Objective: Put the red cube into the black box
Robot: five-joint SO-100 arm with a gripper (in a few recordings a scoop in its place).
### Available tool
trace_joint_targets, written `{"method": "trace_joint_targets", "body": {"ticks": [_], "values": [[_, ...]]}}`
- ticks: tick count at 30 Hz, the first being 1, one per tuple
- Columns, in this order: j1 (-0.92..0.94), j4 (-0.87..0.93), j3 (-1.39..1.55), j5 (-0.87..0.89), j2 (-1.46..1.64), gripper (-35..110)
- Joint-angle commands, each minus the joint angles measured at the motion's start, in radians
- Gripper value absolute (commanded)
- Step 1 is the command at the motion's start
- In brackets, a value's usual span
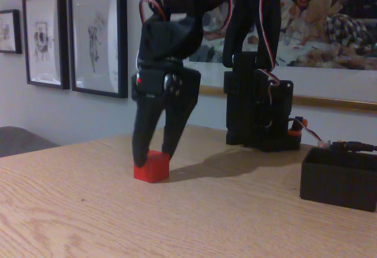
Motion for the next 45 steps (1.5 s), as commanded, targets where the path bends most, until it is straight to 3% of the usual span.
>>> {"method": "trace_joint_targets", "body": {"ticks": [1, 17, 25, 31, 37, 45], "values": [[0.020, -0.002, -0.008, 0.003, 0.009, 22], [0.014, 0.003, -0.025, 0.003, -0.015, 5], [0.066, 0.233, -0.075, 0.002, 0.291, 2], [0.331, 0.382, -0.135, -0.078, 0.417, 2], [0.676, 0.344, -0.163, -0.173, 0.308, 2], [0.917, 0.288, -0.210, -0.207, 0.124, 3]]}}
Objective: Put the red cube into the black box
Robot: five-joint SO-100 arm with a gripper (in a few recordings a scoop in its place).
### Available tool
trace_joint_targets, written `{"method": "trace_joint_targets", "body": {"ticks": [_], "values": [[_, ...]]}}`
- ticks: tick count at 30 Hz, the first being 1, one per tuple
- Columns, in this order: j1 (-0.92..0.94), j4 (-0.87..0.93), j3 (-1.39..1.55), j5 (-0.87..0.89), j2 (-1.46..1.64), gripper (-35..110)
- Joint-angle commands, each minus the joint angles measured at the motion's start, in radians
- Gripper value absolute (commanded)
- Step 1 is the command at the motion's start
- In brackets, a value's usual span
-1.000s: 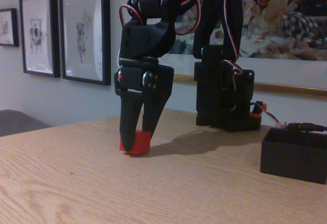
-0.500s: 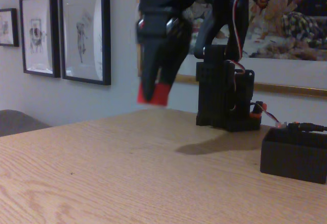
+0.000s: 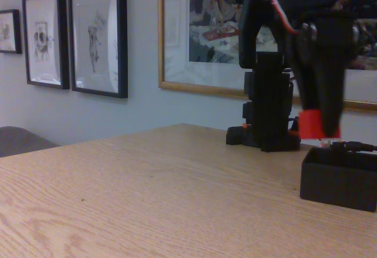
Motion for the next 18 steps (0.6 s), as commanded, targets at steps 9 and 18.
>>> {"method": "trace_joint_targets", "body": {"ticks": [9, 18], "values": [[0.153, -0.011, -0.003, -0.064, -0.049, 13], [0.117, -0.009, 0.020, -0.057, 0.008, 24]]}}
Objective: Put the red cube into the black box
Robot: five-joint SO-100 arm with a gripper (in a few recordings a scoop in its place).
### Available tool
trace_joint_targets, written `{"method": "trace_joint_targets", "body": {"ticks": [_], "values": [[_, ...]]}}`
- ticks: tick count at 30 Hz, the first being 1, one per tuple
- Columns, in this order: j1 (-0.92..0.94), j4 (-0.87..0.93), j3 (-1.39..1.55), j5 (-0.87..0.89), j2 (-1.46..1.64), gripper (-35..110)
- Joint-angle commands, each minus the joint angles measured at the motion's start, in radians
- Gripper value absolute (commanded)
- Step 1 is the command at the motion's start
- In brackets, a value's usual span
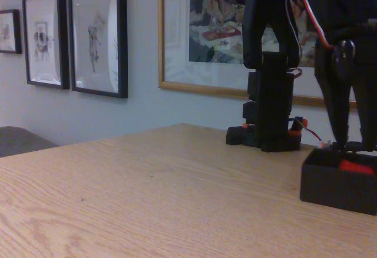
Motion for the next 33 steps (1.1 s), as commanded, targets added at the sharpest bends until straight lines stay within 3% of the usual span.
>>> {"method": "trace_joint_targets", "body": {"ticks": [1, 10, 22, 33], "values": [[-0.009, 0.006, 0.008, -0.005, 0.061, 24], [-0.138, 0.023, 0.014, 0.031, 0.150, 18], [-0.914, -0.186, 0.322, 0.155, 0.491, 13], [-1.081, -0.218, 0.537, 0.126, 0.681, 9]]}}
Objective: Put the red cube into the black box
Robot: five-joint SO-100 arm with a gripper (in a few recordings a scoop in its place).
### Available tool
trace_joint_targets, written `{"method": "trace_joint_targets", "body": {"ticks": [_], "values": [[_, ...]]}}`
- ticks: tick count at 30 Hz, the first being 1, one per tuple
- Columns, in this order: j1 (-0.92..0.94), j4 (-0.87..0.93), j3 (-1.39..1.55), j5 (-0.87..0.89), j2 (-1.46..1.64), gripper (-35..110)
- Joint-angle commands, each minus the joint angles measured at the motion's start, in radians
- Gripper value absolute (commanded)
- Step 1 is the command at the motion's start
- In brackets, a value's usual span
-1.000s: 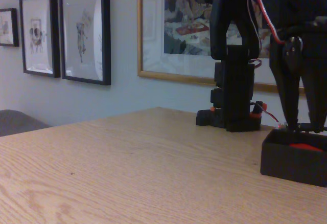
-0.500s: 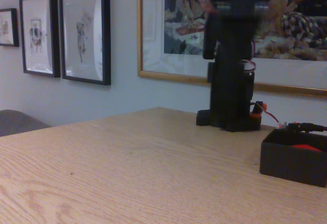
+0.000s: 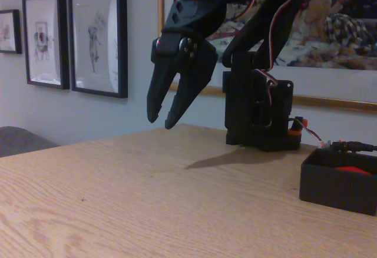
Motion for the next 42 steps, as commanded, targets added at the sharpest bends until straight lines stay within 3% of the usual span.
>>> {"method": "trace_joint_targets", "body": {"ticks": [1, 12, 42], "values": [[-0.032, 0.028, 0.048, -0.035, 0.123, 10], [-0.060, 0.075, 0.198, -0.055, 0.442, 4], [-0.018, 0.011, 0.247, -0.015, 0.387, 4]]}}
